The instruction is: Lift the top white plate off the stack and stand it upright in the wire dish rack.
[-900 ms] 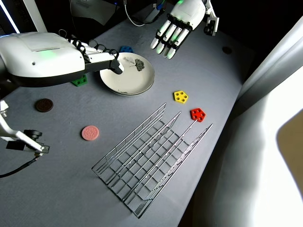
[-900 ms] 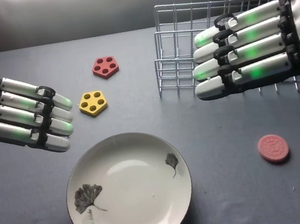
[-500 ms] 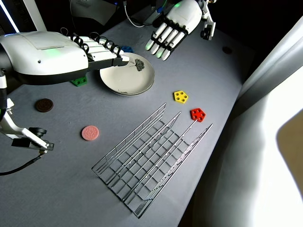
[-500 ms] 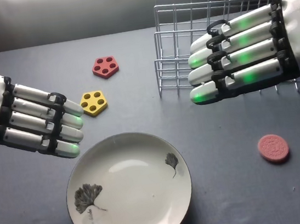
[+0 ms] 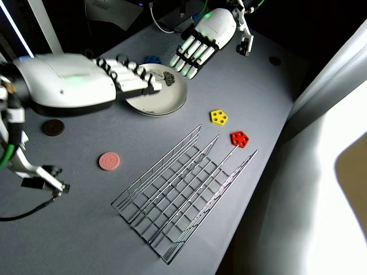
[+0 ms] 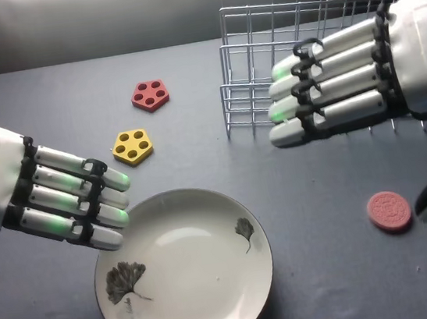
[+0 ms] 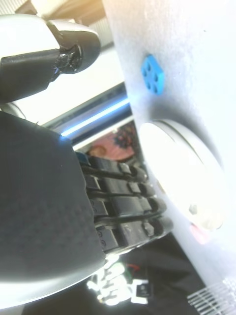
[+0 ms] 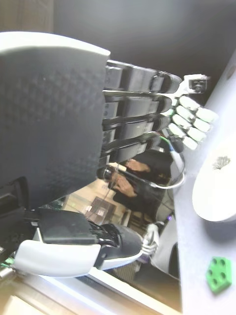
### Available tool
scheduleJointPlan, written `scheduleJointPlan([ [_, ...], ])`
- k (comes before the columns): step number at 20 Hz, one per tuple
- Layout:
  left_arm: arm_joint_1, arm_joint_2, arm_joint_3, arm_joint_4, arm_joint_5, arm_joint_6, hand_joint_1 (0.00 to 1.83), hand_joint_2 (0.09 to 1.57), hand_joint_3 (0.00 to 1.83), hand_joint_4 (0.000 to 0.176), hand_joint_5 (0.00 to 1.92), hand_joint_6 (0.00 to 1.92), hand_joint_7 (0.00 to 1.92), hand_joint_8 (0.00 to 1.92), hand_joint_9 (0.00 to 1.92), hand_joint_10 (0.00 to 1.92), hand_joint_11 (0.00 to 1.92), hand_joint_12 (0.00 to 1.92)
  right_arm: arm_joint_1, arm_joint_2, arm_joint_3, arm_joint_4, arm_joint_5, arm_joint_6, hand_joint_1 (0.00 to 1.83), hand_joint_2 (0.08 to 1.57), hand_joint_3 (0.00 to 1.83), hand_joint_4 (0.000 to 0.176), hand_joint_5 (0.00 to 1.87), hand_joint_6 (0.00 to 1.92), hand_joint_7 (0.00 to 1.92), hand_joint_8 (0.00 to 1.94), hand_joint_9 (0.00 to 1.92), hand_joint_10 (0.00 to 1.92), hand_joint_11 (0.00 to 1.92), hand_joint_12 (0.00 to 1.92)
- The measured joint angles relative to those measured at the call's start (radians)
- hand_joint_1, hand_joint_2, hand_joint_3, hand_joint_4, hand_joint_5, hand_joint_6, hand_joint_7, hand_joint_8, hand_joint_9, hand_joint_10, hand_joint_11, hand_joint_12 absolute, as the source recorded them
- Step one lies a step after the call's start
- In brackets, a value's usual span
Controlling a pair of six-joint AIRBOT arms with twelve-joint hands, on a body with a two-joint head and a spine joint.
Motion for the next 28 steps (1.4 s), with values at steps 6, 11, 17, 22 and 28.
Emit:
scheduleJointPlan([
  [6, 0.079, -0.008, 0.0, -0.032, 0.015, 0.043, 0.25, 0.9, 0.0, 0.0, 0.01, 0.0, 0.03, 0.0, 0.05, 0.0, 0.0, 0.17, -0.007, -0.015, -0.001, 0.013, -0.011, -0.007, 0.29, 1.04, 0.0, 0.0, 0.0, 0.0, 0.0, 0.0, 0.0, 0.0, 0.0, 0.0],
  [11, 0.114, -0.013, 0.003, -0.06, 0.015, 0.051, 0.24, 0.9, 0.0, 0.0, 0.03, 0.0, 0.04, 0.0, 0.06, 0.0, 0.0, 0.15, -0.053, -0.038, -0.001, 0.03, -0.027, -0.05, 0.27, 1.03, 0.0, 0.0, 0.0, 0.0, 0.0, 0.0, 0.0, 0.0, 0.02, 0.01],
  [17, 0.155, -0.029, 0.003, -0.078, 0.017, 0.073, 0.3, 0.89, 0.0, 0.0, 0.06, 0.0, 0.07, 0.0, 0.09, 0.0, 0.0, 0.2, -0.111, -0.068, 0.002, 0.055, -0.066, -0.099, 0.28, 1.04, 0.0, 0.0, 0.0, 0.0, 0.0, 0.0, 0.0, 0.0, 0.05, 0.03],
  [22, 0.182, -0.032, 0.003, -0.098, 0.024, 0.094, 0.29, 0.93, 0.01, 0.0, 0.02, 0.0, 0.03, 0.0, 0.03, 0.0, 0.0, 0.06, -0.136, -0.101, 0.036, 0.084, -0.069, -0.134, 0.22, 1.07, 0.01, 0.0, 0.0, 0.0, 0.0, 0.0, 0.0, 0.0, 0.03, 0.02],
  [28, 0.212, -0.044, 0.003, -0.116, 0.031, 0.121, 0.31, 0.92, 0.0, 0.0, 0.07, 0.01, 0.07, 0.01, 0.08, 0.02, 0.06, 0.08, -0.137, -0.108, 0.047, 0.17, -0.021, -0.257, 0.24, 1.08, 0.01, 0.0, 0.0, 0.0, 0.0, 0.0, 0.0, 0.0, 0.01, 0.01],
])
